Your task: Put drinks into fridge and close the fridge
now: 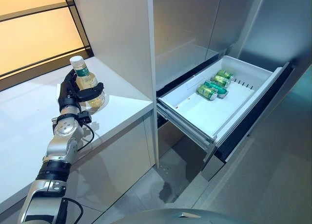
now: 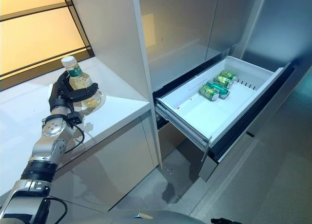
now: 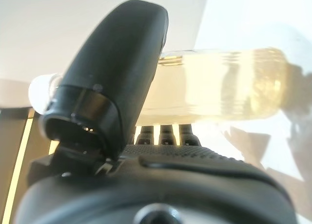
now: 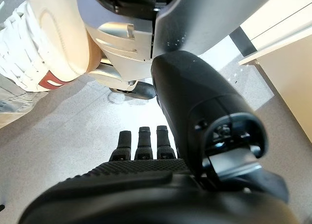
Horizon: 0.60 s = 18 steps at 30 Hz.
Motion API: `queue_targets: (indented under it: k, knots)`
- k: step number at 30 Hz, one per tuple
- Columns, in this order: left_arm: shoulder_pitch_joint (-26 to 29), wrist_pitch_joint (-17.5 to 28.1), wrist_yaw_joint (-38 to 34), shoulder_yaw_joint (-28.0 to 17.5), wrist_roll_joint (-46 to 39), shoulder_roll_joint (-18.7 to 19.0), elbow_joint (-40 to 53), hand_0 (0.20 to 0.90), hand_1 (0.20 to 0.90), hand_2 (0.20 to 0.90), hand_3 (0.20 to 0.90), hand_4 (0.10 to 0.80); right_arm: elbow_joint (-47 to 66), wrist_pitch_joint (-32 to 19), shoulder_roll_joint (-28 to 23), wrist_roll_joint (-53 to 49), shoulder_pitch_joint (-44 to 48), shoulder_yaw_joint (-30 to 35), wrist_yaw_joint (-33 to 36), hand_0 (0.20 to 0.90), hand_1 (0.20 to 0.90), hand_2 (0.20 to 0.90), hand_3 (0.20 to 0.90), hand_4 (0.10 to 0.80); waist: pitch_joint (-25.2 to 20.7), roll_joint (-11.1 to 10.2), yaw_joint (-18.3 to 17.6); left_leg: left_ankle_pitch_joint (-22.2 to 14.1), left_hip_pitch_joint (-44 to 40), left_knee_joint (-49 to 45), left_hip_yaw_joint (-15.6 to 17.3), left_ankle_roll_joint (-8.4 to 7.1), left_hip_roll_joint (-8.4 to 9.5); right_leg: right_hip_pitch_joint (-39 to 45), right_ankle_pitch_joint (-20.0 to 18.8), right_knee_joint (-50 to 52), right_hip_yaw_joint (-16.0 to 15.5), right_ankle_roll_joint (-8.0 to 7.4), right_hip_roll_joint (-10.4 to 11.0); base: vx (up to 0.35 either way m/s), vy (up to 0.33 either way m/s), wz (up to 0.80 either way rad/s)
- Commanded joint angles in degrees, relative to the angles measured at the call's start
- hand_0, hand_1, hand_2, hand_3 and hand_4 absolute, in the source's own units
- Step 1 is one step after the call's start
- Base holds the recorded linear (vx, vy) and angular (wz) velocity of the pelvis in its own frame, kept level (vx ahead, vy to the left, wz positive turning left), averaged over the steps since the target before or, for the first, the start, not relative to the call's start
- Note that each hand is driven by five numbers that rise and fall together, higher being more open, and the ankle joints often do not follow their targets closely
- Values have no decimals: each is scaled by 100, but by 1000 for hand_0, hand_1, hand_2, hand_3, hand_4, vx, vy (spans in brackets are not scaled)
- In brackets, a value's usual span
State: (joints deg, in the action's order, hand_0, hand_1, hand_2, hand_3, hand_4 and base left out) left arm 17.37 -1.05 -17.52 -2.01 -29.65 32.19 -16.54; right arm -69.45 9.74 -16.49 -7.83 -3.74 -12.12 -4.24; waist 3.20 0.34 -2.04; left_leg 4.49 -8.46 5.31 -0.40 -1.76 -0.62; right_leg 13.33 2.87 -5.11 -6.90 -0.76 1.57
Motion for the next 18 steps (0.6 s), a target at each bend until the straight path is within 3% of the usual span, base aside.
queue_targets:
  k: [1,2,3,4,5,6,18]
  knots:
    - [1250,783,-174,-73,-67,443,-248,900,900,900,900,800,-73,-32,28,13,186,-205,-112,900,900,900,900,800,-134,56,6,-731,-199,-38,-90,246,326,-395,-192,134,165,-259,-83,0,0,0]
    - [1269,807,-172,-79,-97,427,-276,900,900,900,900,800,-76,-31,28,6,189,-213,-113,900,900,900,900,800,-137,54,3,-735,-202,-39,-89,246,327,-391,-189,133,169,-258,-84,0,0,0]
    - [1280,840,-167,-74,-126,421,-293,825,825,825,812,712,-74,-29,30,0,190,-224,-109,900,900,900,900,800,-135,54,-1,-736,-204,-39,-87,246,326,-392,-189,135,171,-258,-83,0,0,0]
    - [1285,855,-177,-72,-143,413,-291,580,580,580,527,427,-69,-28,29,-4,188,-230,-107,900,900,900,900,800,-137,54,-5,-734,-203,-38,-85,248,327,-396,-192,136,175,-258,-84,0,0,0]
    - [1297,866,-204,-74,-111,370,-291,526,526,526,464,364,-70,-29,34,0,189,-228,-101,900,900,900,900,800,-139,52,-13,-737,-203,-41,-82,248,325,-400,-190,142,183,-257,-85,0,0,0]
    - [1297,873,-207,-75,-107,356,-294,300,300,300,200,100,-70,-30,36,1,188,-228,-101,900,900,900,900,800,-141,53,-15,-738,-201,-41,-80,247,325,-403,-188,142,186,-258,-86,0,0,0]
    - [1341,974,-88,-65,-160,358,-322,300,300,300,200,100,-73,-39,22,14,185,-224,-118,900,900,900,900,800,-150,43,-21,-739,-199,-38,-71,248,323,-410,-200,138,203,-266,-89,0,0,0]
